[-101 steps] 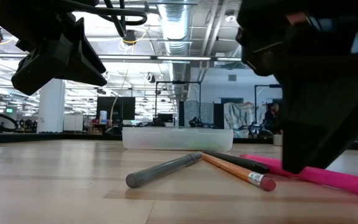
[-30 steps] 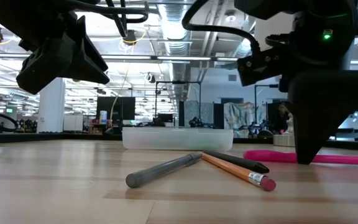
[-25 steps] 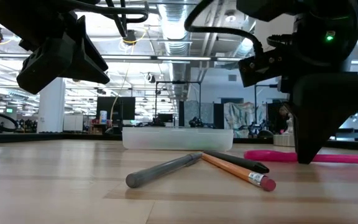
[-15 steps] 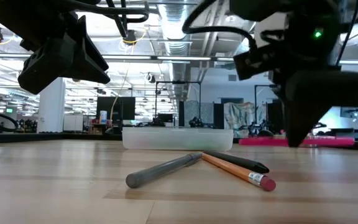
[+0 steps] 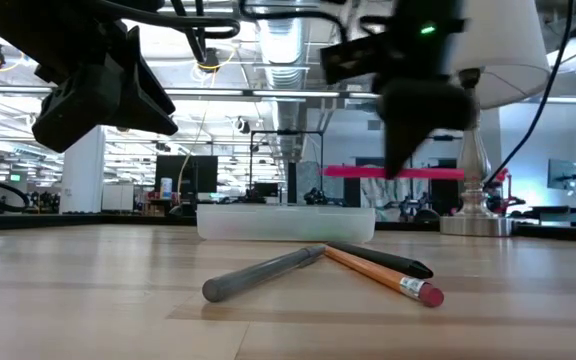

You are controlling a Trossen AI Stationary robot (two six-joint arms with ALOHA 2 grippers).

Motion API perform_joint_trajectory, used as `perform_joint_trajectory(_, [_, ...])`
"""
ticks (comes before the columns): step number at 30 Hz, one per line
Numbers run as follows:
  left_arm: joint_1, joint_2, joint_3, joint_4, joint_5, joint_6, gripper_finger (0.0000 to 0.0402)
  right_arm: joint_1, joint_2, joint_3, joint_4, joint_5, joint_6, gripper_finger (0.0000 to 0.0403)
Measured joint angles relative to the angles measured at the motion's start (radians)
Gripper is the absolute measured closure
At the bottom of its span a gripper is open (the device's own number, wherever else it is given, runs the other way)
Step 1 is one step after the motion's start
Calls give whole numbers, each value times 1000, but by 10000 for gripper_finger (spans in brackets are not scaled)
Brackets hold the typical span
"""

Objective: Pick & place school supplies into a supply box
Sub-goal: Put the pink pen into the black supply box, then put the gray pen into the black supply box

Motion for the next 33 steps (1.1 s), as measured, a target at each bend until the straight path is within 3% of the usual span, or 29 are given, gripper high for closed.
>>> perform_joint_trajectory(8, [0,0,0,-7,8,0,253,-176,0,7,243,-5,-334,388])
perform_joint_trajectory(13, [0,0,-1,-13,18,0,253,-275,0,8,382,-88,-465,386])
perform_joint_trajectory(24, [0,0,-1,-19,41,-17,253,-371,6,8,414,-218,-461,373])
perform_joint_trajectory(33, [0,0,-1,-19,60,-21,253,-373,6,8,413,-214,-442,290])
